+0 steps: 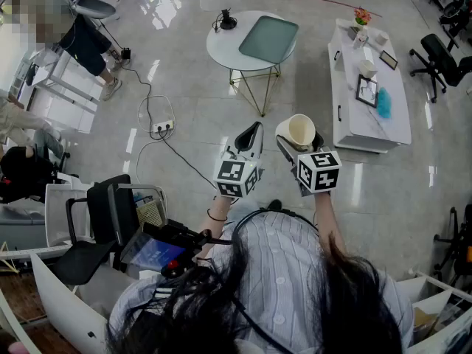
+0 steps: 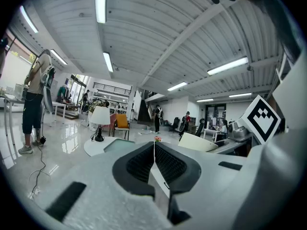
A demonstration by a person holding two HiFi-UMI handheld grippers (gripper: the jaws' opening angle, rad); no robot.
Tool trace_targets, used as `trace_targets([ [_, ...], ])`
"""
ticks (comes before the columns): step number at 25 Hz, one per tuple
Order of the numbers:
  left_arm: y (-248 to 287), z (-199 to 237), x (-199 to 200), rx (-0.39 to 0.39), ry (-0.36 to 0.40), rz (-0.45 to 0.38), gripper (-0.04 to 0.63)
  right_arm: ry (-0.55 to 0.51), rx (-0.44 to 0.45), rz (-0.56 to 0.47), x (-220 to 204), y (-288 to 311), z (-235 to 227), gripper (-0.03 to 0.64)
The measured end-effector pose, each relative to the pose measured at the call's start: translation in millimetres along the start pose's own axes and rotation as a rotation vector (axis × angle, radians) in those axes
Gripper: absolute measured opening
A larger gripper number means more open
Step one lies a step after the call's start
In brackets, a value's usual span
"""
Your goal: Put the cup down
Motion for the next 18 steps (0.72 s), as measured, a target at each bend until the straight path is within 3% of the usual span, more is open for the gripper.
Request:
trace_targets([
  [18, 0, -11, -7, -0.001, -0.012, 0.017, 0.018, 0.017, 0.021, 0.001, -6, -8, -3, 0.409],
])
Point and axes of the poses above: the fingertips, and each gripper's own axes: y forward along the fingers, z to its left, x out of its top, the point moved 9 cm from there along -y, backward along the fingers, and after that the axes turned 15 degrees about -z, right-handed, at the moved point
